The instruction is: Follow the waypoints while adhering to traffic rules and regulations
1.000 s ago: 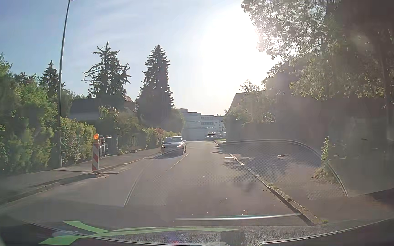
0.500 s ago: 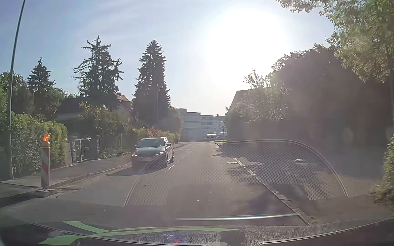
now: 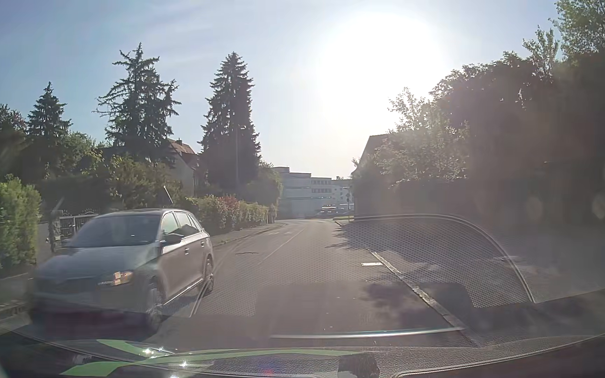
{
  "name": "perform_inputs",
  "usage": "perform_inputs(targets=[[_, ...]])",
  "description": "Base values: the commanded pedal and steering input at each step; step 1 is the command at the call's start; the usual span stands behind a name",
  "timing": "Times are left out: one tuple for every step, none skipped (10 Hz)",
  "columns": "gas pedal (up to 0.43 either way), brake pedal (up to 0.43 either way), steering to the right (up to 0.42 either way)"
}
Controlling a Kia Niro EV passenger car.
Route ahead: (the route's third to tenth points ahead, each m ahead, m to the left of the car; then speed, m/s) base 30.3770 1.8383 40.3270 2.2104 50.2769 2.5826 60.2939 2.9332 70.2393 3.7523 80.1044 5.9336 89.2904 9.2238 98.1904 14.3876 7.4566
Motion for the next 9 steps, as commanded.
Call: perform_inputs(targets=[[0.028,0.000,-0.010],[0.028,0.000,-0.009],[0.028,0.000,-0.009],[0.028,0.000,-0.008],[0.028,0.000,-0.008],[0.028,0.000,-0.008],[0.028,0.000,-0.007],[0.028,0.000,-0.008],[0.028,0.000,-0.007]])
